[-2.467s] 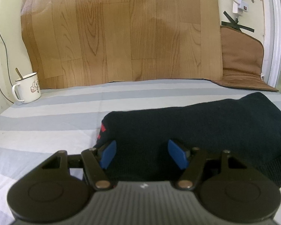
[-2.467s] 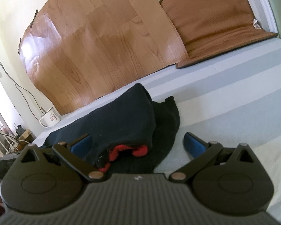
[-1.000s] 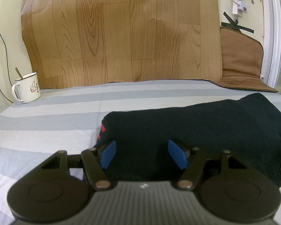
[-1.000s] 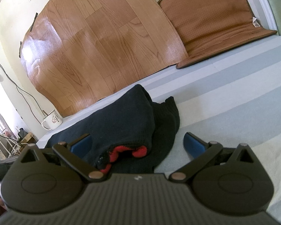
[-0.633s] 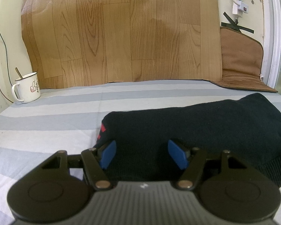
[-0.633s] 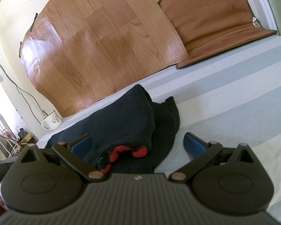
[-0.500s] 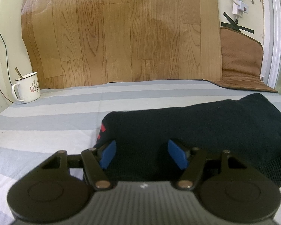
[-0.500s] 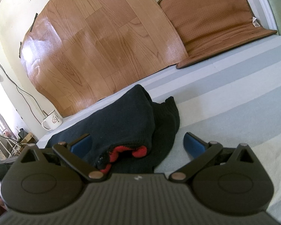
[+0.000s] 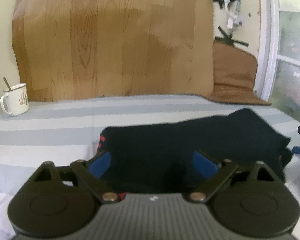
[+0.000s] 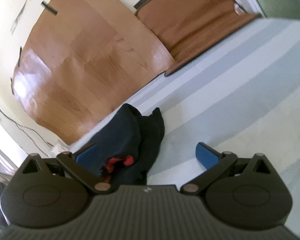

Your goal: Fold small clothes

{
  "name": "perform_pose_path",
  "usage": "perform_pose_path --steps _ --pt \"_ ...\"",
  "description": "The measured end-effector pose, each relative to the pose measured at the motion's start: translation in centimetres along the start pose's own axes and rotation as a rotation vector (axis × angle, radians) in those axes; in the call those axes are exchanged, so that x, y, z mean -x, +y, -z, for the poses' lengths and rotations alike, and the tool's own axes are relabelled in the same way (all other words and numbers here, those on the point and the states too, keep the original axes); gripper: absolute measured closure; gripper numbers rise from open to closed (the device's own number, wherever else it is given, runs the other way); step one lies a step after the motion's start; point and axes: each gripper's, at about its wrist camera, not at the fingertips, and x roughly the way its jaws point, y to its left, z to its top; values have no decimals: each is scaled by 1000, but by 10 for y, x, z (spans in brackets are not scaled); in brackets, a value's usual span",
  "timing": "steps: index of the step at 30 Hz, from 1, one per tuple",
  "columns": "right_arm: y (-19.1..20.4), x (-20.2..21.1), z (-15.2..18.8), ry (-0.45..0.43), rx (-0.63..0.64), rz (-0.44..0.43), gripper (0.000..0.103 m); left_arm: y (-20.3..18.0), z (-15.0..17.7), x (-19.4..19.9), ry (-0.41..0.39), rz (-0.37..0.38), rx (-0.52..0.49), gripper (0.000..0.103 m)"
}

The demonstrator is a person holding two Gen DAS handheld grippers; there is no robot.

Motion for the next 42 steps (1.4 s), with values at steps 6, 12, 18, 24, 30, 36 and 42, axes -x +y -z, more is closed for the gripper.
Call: perform_pose_path --steps 6,12,18,24,30,36,42 --pt "12 -9 0 105 1 -16 0 20 -25 -3 29 132 161 7" --pt "37 -40 5 151 61 -21 0 28 -42 -34 120 223 269 15" --pt "44 -67 5 133 12 30 72 6 -35 -74 220 168 173 67" --pt "112 -53 -5 67 255 -85 77 4 -40 -75 226 169 150 65" --pt "215 -88 32 171 684 -202 76 67 -60 -16 18 205 311 6" --pt "274 -144 93 344 927 -327 77 105 -56 13 -35 139 371 1" --pt "288 -176 141 408 1106 -345 72 91 -51 -12 34 109 335 4"
